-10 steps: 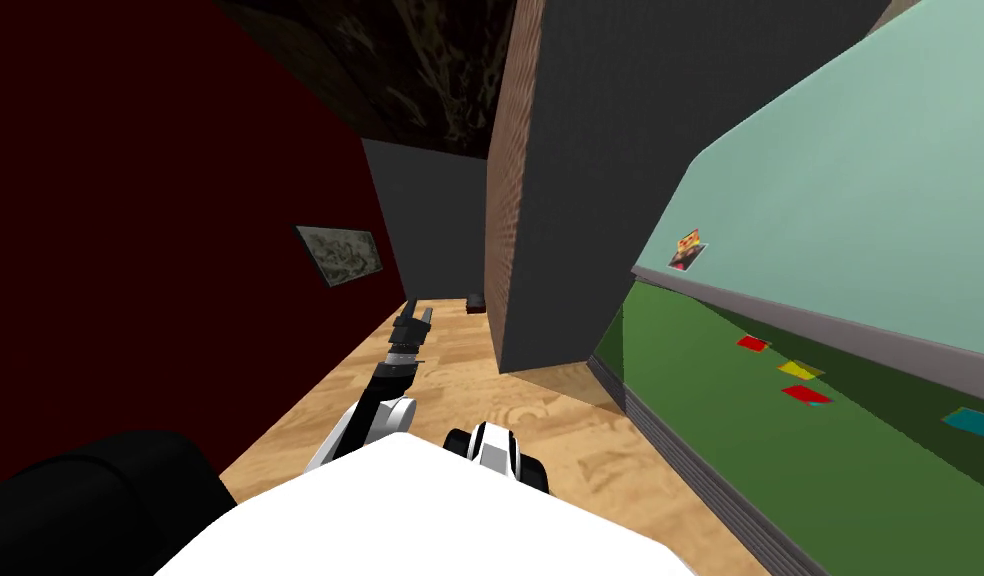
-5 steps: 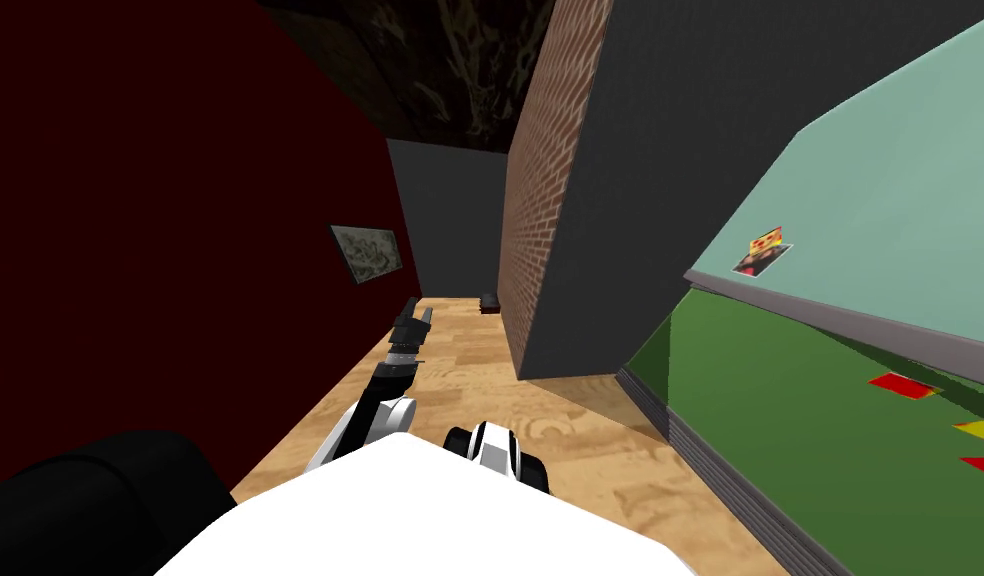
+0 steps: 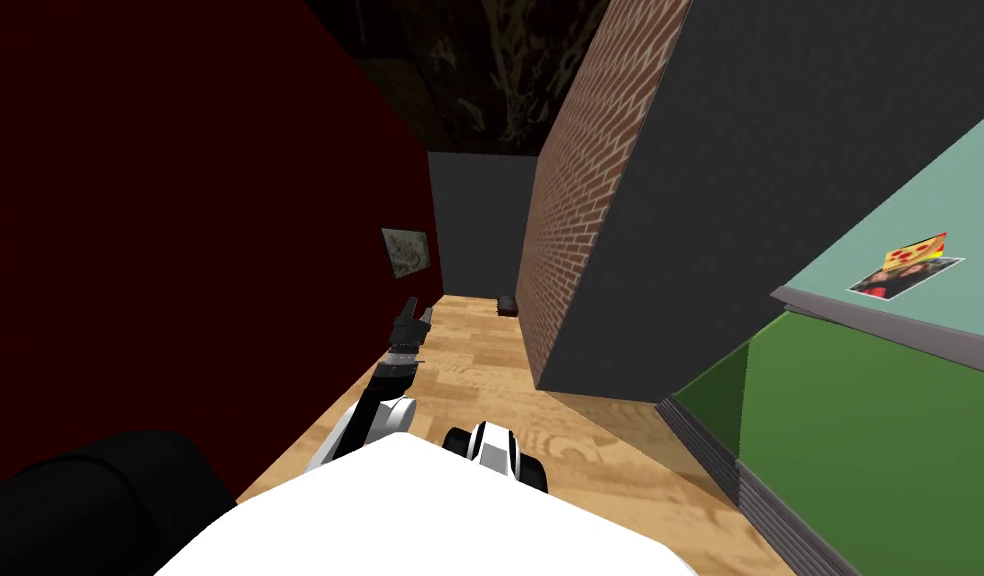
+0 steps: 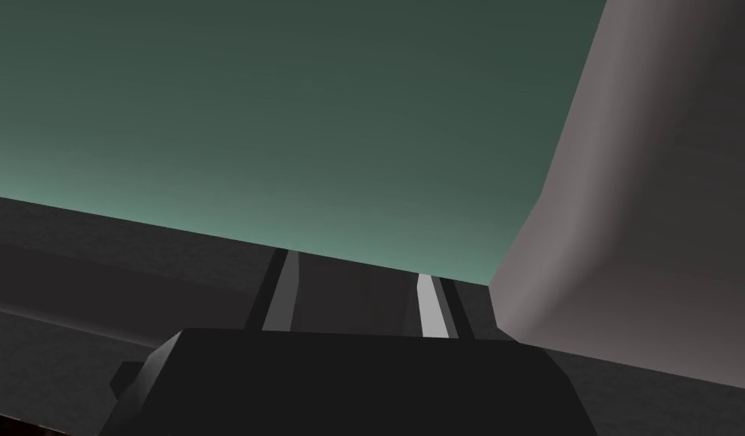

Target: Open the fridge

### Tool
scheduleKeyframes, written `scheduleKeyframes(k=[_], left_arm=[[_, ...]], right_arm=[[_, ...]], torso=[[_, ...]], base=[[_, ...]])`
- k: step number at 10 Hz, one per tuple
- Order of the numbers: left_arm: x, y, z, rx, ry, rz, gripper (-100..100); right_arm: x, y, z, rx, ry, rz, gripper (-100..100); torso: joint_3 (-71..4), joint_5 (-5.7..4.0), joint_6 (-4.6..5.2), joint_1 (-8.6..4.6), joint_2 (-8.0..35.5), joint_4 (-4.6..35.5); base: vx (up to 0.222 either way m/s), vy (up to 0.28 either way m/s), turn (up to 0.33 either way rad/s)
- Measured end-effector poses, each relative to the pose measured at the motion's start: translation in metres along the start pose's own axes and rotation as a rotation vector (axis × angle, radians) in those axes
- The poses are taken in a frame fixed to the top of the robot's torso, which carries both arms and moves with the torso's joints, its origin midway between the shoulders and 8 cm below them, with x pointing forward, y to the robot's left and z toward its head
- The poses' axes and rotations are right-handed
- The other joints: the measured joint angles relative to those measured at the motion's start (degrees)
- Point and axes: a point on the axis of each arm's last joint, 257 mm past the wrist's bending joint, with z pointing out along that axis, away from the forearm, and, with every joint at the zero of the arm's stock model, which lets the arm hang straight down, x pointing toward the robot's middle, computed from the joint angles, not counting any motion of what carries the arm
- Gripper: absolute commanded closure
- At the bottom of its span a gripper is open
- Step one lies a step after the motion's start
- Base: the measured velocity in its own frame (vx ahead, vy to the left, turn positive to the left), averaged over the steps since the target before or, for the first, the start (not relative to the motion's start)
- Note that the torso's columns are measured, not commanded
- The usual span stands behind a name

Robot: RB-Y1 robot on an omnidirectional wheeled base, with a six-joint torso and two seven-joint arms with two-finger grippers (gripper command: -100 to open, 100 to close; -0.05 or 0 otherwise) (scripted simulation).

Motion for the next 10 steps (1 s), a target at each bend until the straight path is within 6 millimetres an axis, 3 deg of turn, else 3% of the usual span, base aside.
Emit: scheduleKeyframes(k=[3, 4, 5, 6, 8, 10], left_arm=[[0.000, 0.000, 0.000, 0.000, 0.000, 0.000, 0], [0.000, 0.000, 0.000, 0.000, 0.000, 0.000, 0], [0.000, 0.000, 0.000, 0.000, 0.000, 0.000, 0], [0.000, 0.000, 0.000, 0.000, 0.000, 0.000, 0], [0.000, 0.000, 0.000, 0.000, 0.000, 0.000, 0], [0.000, 0.000, 0.000, 0.000, 0.000, 0.000, 0]], right_arm=[[0.038, 0.001, -0.003, 0.003, 0.081, -0.009, 100], [0.050, 0.001, -0.006, -0.004, 0.104, -0.014, 100], [0.057, 0.002, -0.006, -0.007, 0.118, -0.014, 100], [0.075, 0.000, -0.009, -0.007, 0.158, -0.021, 100], [0.104, 0.002, -0.014, -0.009, 0.215, -0.031, 100], [0.137, 0.004, -0.019, -0.010, 0.300, -0.050, 100]], torso=[[-0.23, -0.19, -0.44, 0.09, -0.38, -0.22], [-0.16, -0.16, -0.05, -0.07, -0.28, -0.13], [-0.05, -0.17, -0.04, -0.17, -0.13, -0.06], [-0.13, -0.25, -0.54, -0.04, -0.22, -0.17], [-0.18, -0.26, -0.17, -0.30, -0.31, -0.14], [-0.19, -0.42, -0.41, -0.40, -0.38, -0.19]], base=[[-0.013, 0.096, 0.264], [0.013, 0.016, -0.054], [-0.004, 0.100, 0.350], [-0.006, 0.126, 0.342], [-0.002, 0.097, 0.182], [0.014, 0.104, 0.222]])
